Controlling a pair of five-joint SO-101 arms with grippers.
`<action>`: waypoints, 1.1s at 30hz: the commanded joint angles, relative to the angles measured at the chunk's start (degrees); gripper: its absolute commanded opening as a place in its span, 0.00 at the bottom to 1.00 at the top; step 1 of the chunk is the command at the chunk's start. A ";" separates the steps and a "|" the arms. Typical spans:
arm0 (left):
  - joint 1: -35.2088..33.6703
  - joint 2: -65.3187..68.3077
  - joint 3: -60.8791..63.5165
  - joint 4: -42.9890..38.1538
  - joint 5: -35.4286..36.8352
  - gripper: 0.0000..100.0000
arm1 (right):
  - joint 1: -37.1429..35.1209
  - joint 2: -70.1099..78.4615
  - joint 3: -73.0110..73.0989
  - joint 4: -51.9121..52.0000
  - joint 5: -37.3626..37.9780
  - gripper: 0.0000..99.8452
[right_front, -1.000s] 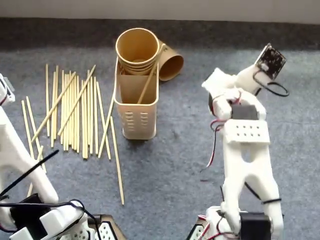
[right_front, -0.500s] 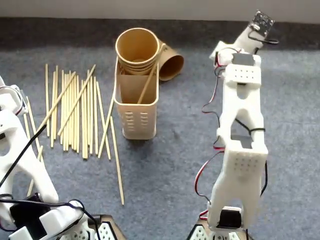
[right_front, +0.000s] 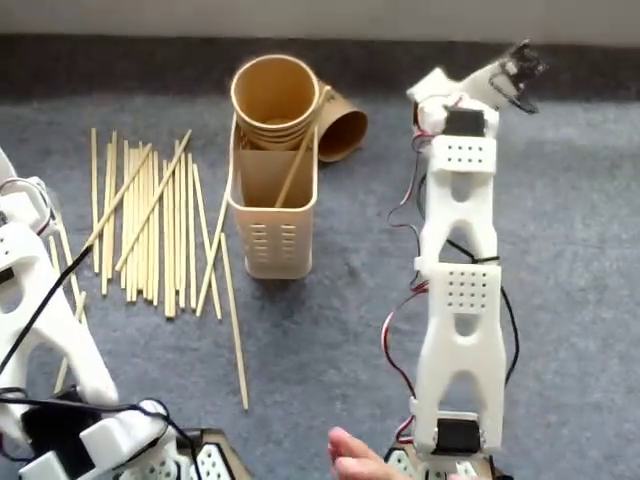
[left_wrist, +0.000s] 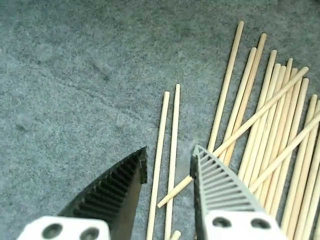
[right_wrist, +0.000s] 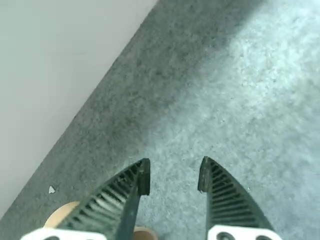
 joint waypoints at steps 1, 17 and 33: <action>2.07 -0.92 1.01 -0.79 -0.53 0.17 | -0.22 -1.71 -2.86 -0.04 -0.79 0.17; 3.47 -1.01 1.54 -0.53 -4.66 0.17 | -3.91 -3.12 -14.55 27.82 62.77 0.01; 2.95 -1.19 1.54 -0.26 -4.84 0.17 | -22.55 -0.57 -19.47 31.25 69.45 0.01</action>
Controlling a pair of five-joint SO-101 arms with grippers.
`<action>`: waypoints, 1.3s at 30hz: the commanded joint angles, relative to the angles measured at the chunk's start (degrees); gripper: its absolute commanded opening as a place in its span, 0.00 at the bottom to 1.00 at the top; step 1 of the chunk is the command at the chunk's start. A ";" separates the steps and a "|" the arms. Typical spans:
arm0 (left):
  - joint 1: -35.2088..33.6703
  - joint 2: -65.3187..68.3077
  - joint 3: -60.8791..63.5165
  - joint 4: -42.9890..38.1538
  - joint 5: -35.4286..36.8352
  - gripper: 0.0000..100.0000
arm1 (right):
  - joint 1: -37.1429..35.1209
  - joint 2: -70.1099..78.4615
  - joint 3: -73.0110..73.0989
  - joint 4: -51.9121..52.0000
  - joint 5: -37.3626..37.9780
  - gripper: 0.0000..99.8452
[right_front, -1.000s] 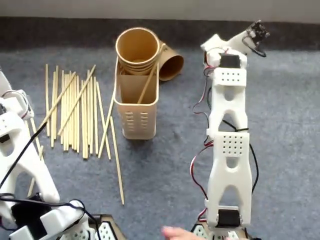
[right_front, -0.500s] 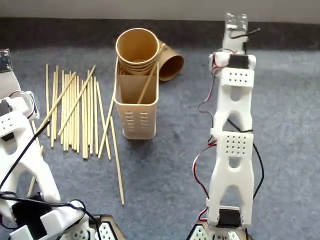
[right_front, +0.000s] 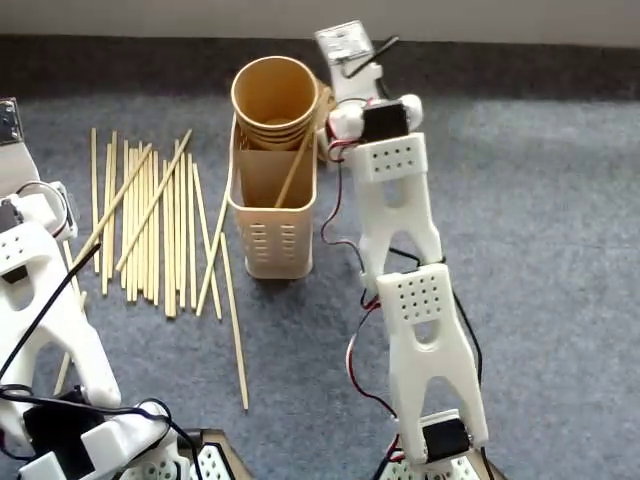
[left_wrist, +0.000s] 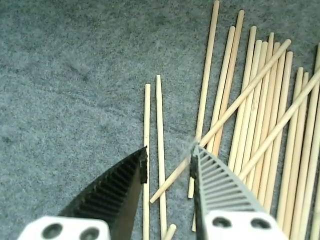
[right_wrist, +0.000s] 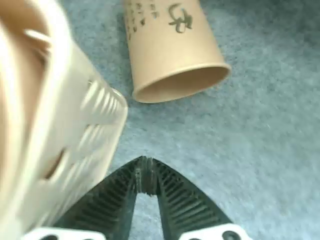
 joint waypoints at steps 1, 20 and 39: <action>0.48 -1.27 -0.31 0.62 -0.35 0.17 | -3.91 3.47 -6.37 -6.81 10.73 0.02; -0.13 -1.54 -0.92 4.48 -3.43 0.17 | 5.23 0.75 -6.29 -2.77 -2.73 0.02; -4.09 -1.01 -8.66 4.75 -3.52 0.17 | 1.98 -5.41 -3.30 -6.02 -3.52 0.02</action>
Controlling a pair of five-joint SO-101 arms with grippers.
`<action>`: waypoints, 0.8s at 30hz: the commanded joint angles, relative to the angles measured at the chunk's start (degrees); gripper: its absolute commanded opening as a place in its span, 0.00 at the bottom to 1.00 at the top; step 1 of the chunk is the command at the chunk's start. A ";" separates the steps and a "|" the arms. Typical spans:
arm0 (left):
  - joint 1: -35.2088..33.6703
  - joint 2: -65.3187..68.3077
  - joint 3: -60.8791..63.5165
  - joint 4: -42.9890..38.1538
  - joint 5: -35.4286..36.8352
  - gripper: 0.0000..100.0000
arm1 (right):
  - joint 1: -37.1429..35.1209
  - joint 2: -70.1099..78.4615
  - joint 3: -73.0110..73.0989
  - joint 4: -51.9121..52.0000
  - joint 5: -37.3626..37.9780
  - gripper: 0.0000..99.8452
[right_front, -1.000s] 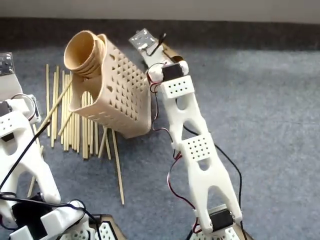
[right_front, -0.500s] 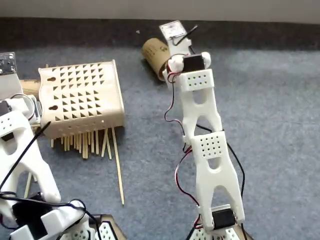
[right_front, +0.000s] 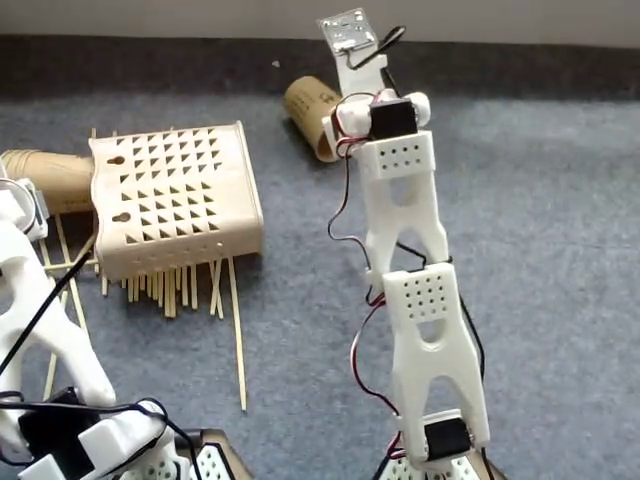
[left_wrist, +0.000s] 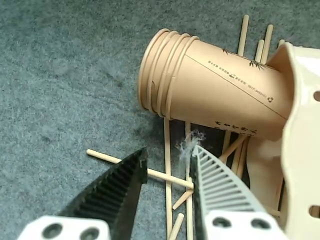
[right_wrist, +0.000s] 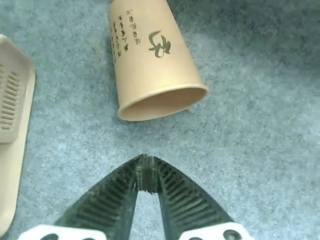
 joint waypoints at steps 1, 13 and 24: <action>0.57 -1.01 -2.24 0.26 -0.09 0.17 | -2.42 -0.75 -3.21 -3.21 -0.79 0.02; 2.86 -1.10 2.42 -0.09 -0.26 0.17 | -5.05 7.60 -3.12 -23.60 -23.65 0.02; 2.68 -1.01 2.51 0.26 -0.26 0.17 | -5.05 8.13 -2.68 -22.73 -22.42 0.01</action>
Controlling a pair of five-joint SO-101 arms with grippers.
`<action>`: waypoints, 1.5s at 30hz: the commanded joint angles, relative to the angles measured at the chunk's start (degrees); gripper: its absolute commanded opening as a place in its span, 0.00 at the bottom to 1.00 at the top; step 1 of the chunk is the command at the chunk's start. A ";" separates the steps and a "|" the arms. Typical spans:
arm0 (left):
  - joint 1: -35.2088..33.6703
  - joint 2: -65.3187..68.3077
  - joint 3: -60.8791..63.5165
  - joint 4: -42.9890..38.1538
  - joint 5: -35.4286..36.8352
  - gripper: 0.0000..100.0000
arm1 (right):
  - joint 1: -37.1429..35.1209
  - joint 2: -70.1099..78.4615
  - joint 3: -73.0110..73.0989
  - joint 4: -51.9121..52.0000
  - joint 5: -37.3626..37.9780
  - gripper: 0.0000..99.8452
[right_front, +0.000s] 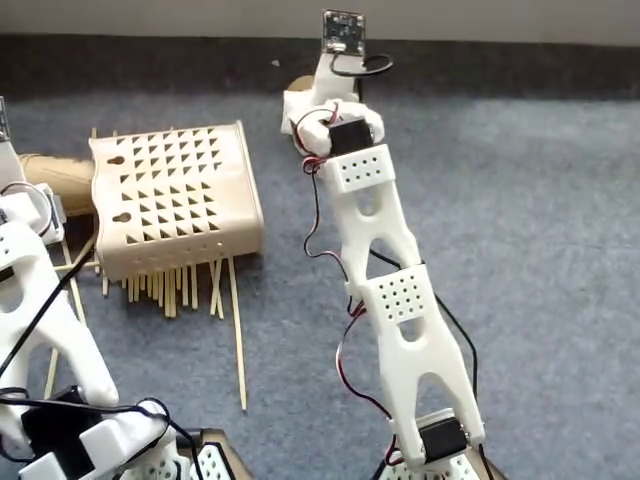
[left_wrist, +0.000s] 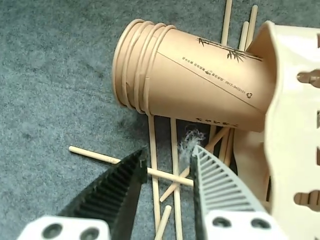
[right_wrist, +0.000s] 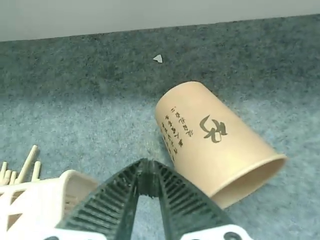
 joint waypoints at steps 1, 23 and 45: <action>0.57 -1.01 -0.13 0.26 -0.26 0.17 | 0.22 -1.45 -2.59 3.47 4.57 0.01; 11.56 -1.19 1.45 -2.46 -0.09 0.17 | 14.81 -57.36 12.53 31.96 25.05 0.01; 43.74 88.92 -111.25 -8.26 15.30 0.17 | 26.42 -148.79 177.45 -19.30 35.69 0.01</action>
